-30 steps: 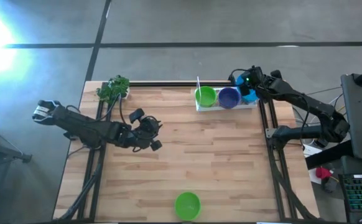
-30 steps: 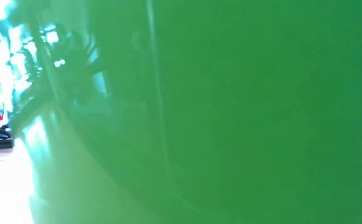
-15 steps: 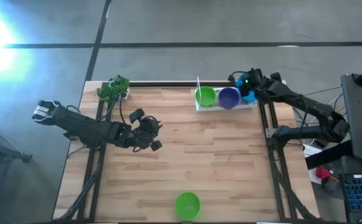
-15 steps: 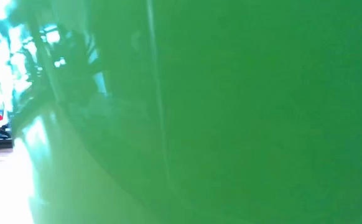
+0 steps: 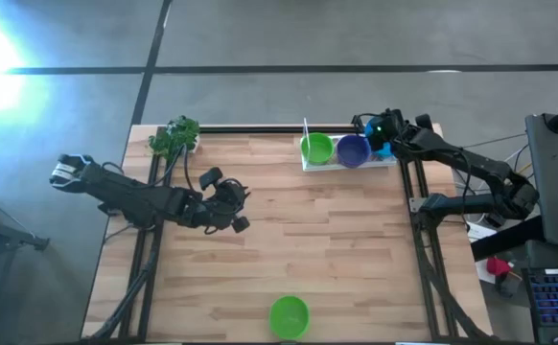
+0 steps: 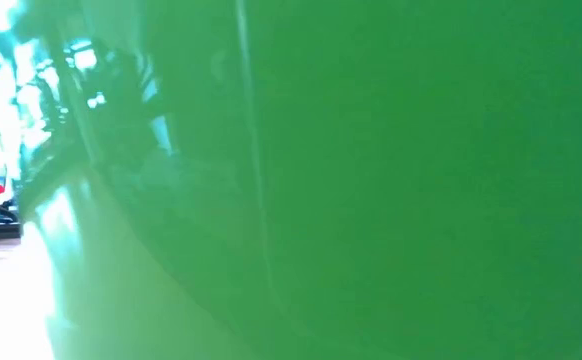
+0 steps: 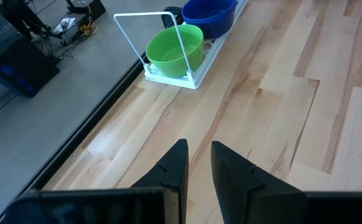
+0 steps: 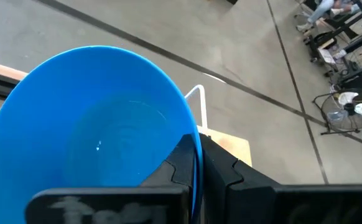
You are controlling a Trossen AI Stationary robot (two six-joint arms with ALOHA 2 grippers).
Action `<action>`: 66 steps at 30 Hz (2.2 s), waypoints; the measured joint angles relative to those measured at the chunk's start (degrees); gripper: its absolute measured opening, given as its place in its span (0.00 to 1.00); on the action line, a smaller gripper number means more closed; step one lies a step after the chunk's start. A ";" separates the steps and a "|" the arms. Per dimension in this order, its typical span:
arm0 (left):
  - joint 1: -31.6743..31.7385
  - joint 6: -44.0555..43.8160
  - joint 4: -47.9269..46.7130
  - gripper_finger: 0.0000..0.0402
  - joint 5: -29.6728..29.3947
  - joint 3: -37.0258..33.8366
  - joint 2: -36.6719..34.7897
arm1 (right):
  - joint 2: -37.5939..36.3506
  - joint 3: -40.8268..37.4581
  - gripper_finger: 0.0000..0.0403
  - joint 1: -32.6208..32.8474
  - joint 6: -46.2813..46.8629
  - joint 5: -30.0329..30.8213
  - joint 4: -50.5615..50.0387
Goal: Pick & Place Mini bowls
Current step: Stack the blue bowl on top of the blue bowl on the shelf, then stack the green bowl on top of the green bowl on the shelf
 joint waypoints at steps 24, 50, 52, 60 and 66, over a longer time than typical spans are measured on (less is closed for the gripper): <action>0.01 -0.11 0.00 0.16 1.18 0.00 0.00 | 7.41 -1.99 0.03 -0.03 0.77 2.45 2.51; 0.01 -0.27 0.00 0.16 1.22 0.00 0.00 | 5.31 -1.97 0.33 0.02 -3.97 0.84 2.59; 0.02 -0.27 0.00 0.16 1.22 -0.02 0.00 | 4.51 -1.97 0.34 0.00 -4.18 -0.21 2.61; 0.00 -0.29 0.00 0.16 1.22 0.00 0.00 | 0.50 0.30 0.32 0.02 -7.10 -15.51 2.13; 0.01 1.12 0.02 0.16 1.22 -0.02 0.00 | -2.72 1.95 0.17 0.93 -9.17 -34.72 0.67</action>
